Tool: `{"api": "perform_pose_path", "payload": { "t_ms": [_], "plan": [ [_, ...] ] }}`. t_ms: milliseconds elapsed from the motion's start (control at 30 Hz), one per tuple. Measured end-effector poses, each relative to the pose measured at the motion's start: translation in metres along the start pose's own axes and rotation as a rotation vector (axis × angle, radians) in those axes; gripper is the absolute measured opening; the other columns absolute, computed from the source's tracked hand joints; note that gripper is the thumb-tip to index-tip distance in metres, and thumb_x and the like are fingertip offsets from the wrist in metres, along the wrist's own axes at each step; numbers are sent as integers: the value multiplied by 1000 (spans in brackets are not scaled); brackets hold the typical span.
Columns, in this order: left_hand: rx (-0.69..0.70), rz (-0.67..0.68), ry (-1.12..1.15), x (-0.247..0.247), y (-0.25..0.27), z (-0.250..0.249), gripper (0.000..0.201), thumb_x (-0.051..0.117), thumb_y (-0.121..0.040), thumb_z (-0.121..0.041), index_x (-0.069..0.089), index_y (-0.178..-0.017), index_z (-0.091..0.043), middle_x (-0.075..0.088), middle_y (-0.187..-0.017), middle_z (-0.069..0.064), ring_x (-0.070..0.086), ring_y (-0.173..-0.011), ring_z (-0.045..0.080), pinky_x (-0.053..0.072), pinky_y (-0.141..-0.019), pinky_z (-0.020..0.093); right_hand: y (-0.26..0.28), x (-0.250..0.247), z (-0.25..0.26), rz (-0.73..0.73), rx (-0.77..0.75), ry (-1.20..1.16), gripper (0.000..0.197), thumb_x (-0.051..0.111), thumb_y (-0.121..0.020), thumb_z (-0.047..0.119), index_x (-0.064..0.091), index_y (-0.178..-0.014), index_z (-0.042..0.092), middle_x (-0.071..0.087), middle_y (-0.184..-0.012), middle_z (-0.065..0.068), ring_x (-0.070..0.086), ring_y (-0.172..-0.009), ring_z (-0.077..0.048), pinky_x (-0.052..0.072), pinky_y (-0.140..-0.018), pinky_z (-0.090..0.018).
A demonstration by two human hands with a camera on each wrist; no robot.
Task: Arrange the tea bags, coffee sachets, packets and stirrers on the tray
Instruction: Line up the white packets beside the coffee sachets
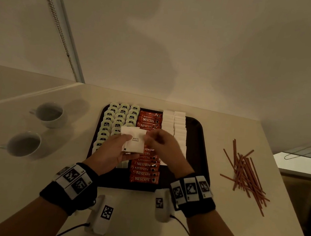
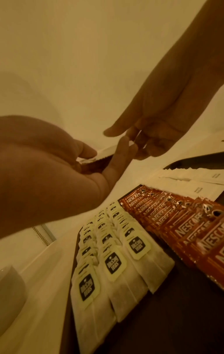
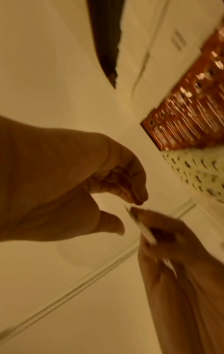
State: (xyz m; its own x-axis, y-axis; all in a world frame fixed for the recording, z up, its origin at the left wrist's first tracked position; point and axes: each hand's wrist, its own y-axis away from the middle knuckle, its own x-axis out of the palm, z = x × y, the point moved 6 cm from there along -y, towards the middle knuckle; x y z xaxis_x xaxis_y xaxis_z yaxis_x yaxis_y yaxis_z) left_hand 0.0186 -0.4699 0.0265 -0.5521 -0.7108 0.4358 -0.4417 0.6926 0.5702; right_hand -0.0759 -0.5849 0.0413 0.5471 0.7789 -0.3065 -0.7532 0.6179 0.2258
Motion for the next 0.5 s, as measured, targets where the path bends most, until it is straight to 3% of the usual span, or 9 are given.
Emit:
{"api": "perform_pose_path", "payload": {
  "t_ms": [133, 200, 333, 433, 500],
  "plan": [
    [81, 4, -82, -1, 1, -3, 11, 50, -96, -13, 59, -101, -15, 64, -105, 11, 64, -89, 20, 58, -59, 23, 0, 15, 1, -42, -15, -27, 17, 69, -84, 23, 60, -93, 11, 67, -98, -8, 66, -90, -21, 58, -76, -37],
    [96, -13, -104, -4, 0, -3, 10, 52, -95, -12, 59, -100, -15, 64, -104, 9, 63, -90, 19, 57, -60, 21, 0, 14, -3, -73, -11, -25, 19, 68, -85, 21, 59, -91, 6, 66, -99, -11, 66, -92, -25, 59, -74, -41],
    [48, -49, -2, -9, 0, -2, 12, 49, -97, -15, 60, -96, -9, 66, -91, 14, 64, -80, 26, 57, -52, 23, 3, 0, -11, -76, 62, -192, 17, 60, -90, 20, 58, -102, 8, 64, -107, -10, 67, -92, -24, 56, -62, -28],
    [60, -56, 11, -21, 0, -5, 19, 45, -98, -18, 61, -99, -8, 70, -73, 12, 68, -64, 25, 57, -52, 24, 8, -32, -28, -171, 84, -286, 16, 54, -93, 12, 58, -109, 9, 62, -108, -10, 68, -92, -19, 57, -74, -28],
    [68, -76, 31, -30, 0, -7, 22, 44, -99, -20, 59, -107, -5, 69, -80, 14, 69, -61, 21, 57, -52, 24, 13, -53, -46, -245, 117, -208, 23, 52, -94, 7, 57, -116, 12, 61, -107, -7, 66, -90, -16, 57, -74, -23]
  ]
}}
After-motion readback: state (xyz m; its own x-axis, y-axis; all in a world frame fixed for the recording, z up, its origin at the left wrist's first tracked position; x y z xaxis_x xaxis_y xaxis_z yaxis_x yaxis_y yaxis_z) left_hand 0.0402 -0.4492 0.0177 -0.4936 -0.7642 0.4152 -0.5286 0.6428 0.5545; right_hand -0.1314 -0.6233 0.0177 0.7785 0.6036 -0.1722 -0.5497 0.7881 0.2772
